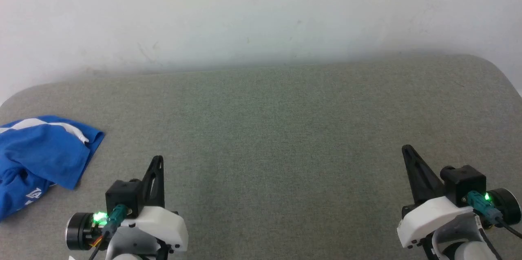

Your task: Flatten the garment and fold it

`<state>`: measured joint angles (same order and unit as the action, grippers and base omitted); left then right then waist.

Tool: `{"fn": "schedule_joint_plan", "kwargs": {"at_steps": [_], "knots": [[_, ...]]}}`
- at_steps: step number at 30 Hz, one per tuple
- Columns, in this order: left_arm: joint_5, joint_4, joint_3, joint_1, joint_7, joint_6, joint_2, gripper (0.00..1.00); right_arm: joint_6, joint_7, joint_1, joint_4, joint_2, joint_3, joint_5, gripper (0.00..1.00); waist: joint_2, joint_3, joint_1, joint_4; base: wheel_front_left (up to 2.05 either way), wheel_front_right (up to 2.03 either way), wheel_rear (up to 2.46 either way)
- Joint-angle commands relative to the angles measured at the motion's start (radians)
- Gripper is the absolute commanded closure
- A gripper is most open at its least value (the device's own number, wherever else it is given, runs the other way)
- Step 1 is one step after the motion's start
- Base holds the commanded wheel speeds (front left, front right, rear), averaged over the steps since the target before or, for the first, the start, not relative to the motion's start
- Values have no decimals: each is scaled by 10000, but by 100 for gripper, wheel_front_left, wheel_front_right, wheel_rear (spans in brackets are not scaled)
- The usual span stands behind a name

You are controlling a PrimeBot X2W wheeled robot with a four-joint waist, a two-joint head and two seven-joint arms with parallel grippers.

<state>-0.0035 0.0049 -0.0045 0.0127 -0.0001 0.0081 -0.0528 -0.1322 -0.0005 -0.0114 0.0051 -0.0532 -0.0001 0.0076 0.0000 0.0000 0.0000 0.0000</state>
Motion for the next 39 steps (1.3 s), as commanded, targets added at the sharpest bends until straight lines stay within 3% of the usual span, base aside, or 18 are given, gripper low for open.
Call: {"fn": "schedule_joint_plan", "kwargs": {"at_steps": [1, 5, 6, 7, 8, 9, 39], "knots": [[35, -49, 45, -127, 1, -81, 26, 100, 15, 5, 114, -51, 30, 1, -76, 100, 0, 0, 0, 0, 0, 0, 0], [35, -49, 45, -127, 1, -81, 26, 100, 15, 5, 114, -51, 30, 1, -76, 100, 0, 0, 0, 0, 0, 0, 0], [-3, 4, -4, 3, -5, 4, 0, 0, -2, -6, -2, 5, -2, -3, 7, 0, 0, 1, 0, 0, 0, 0, 0], [-4, 9, -6, 5, -4, 4, 0, 0, -2, -7, -3, 15, -4, -4, 9, 0, 0, 1, 0, 0, 0, 0, 0], [-4, 13, -8, 6, -7, 4, 0, 100, -2, -8, -4, 20, -6, -4, 10, 100, 0, 1, 0, 0, 0, 0, 0], [-4, 16, -8, 6, -6, 4, 0, 0, -2, -8, -4, 22, -6, -5, 11, 0, 0, 1, 0, 0, 0, 0, 0], [-319, 179, -10, 141, -601, 66, 6, 0, 2, -600, -15, 341, 2, -581, 566, 0, 0, 104, 0, 173, 0, 0, 0]]}}
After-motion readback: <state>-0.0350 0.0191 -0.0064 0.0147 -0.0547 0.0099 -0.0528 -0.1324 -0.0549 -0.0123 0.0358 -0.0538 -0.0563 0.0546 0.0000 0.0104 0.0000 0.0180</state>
